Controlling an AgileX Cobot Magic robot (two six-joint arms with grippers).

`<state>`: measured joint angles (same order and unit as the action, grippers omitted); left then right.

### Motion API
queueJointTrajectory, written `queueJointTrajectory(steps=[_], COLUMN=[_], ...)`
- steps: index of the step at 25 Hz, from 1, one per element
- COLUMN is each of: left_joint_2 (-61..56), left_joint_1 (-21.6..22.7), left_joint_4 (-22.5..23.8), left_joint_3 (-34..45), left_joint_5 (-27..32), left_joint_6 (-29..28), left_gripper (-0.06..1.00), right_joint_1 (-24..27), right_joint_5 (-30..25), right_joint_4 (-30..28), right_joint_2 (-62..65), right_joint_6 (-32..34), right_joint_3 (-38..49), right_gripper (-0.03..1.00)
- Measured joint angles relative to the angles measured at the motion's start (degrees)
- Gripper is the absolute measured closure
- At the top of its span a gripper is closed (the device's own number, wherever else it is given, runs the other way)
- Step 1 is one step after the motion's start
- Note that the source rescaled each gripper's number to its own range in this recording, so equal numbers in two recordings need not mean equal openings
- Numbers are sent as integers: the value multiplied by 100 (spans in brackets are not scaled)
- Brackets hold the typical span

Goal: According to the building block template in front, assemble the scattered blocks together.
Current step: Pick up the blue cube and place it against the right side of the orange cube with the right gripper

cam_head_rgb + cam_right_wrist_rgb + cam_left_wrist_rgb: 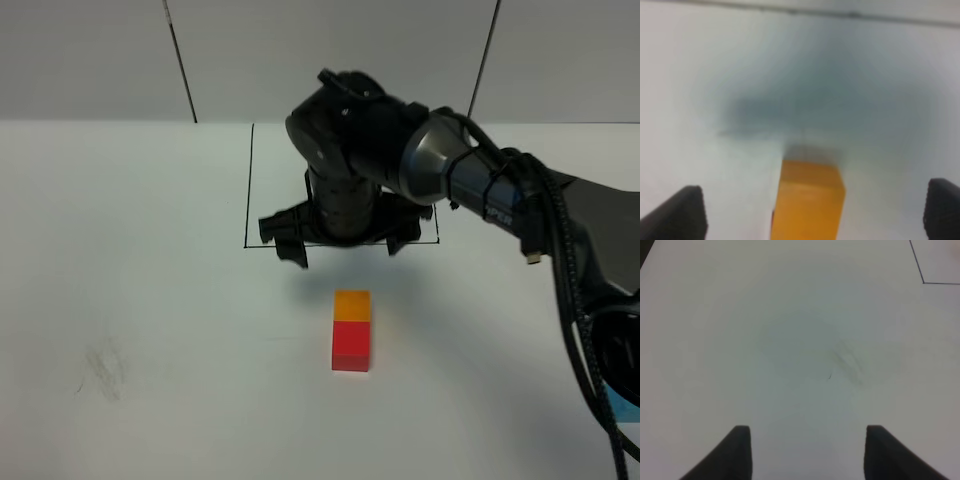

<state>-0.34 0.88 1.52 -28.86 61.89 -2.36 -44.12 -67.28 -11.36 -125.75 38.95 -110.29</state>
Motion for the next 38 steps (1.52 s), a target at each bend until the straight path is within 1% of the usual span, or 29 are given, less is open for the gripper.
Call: queueJointTrajectory(steps=[2,5,6,8,11,14,16,20,23,27,30,33,36,38], left_joint_2=[0,0,0,0,0,0,0,0,0,0,0,0,0,0], left_joint_1=[0,0,0,0,0,0,0,0,0,0,0,0,0,0], left_joint_4=[0,0,0,0,0,0,0,0,0,0,0,0,0,0], left_joint_3=[0,0,0,0,0,0,0,0,0,0,0,0,0,0], left_joint_5=[0,0,0,0,0,0,0,0,0,0,0,0,0,0], left_joint_6=[0,0,0,0,0,0,-5,-4,-4,-4,-4,-6,-11,-11], left_gripper=[37,37,37,37,37,37,37,37,37,37,37,37,37,37], right_joint_1=[0,81,142,360,811,1356,1709,2369,2863,3427,3903,4277,4442,4457], right_joint_5=[-120,-153,-153,-160,-191,-213,-234,-246,-251,-257,-247,-252,-263,-277], right_joint_4=[-465,-1237,-1402,-1544,-1447,-1134,-823,-493,-457,-481,-481,-481,-453,-293], right_joint_2=[246,619,760,1072,1579,2065,2370,2924,3251,3632,3968,4373,4755,4972], right_joint_6=[-76,-139,-220,-410,-801,-1398,-1820,-2666,-3205,-3635,-3838,-4092,-4177,-4182], right_joint_3=[-357,-944,-1123,-1344,-1395,-1395,-1395,-1395,-1395,-1375,-987,-68,1011,1649], right_gripper=[11,12,12,12,12,12,12,12,12,11,11,11,11,11])
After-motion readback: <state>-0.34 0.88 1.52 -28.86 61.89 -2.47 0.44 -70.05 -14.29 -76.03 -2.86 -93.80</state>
